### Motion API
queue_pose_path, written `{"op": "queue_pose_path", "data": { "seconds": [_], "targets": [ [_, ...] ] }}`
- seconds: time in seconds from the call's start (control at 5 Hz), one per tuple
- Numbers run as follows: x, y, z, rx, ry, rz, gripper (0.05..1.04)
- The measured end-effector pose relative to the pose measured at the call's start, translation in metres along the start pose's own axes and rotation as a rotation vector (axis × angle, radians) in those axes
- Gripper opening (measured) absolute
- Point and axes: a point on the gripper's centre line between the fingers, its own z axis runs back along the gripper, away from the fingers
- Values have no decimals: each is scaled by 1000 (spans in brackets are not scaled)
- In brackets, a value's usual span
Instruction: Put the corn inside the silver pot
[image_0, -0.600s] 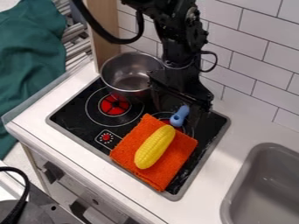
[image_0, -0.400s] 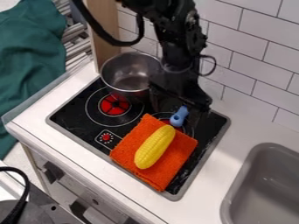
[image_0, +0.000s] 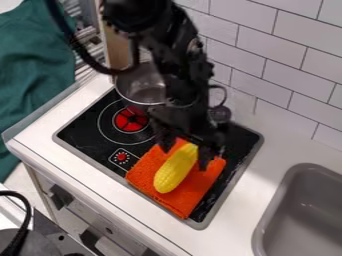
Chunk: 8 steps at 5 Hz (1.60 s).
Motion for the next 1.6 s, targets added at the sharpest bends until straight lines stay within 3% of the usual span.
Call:
{"op": "queue_pose_path", "data": {
  "seconds": [0.2, 0.8, 1.0, 1.2, 1.4, 1.6],
  "targets": [
    [-11, 5, -6, -22, -6, 17, 1005],
    [-4, 6, -28, -53, 21, 25, 1005],
    [-3, 6, -31, -56, 23, 28, 952],
    [-2, 6, -34, -58, 29, 20, 662],
    [-2, 6, -33, -50, 33, 19, 593],
    [2, 6, -22, -33, 14, 1, 593]
  ]
}}
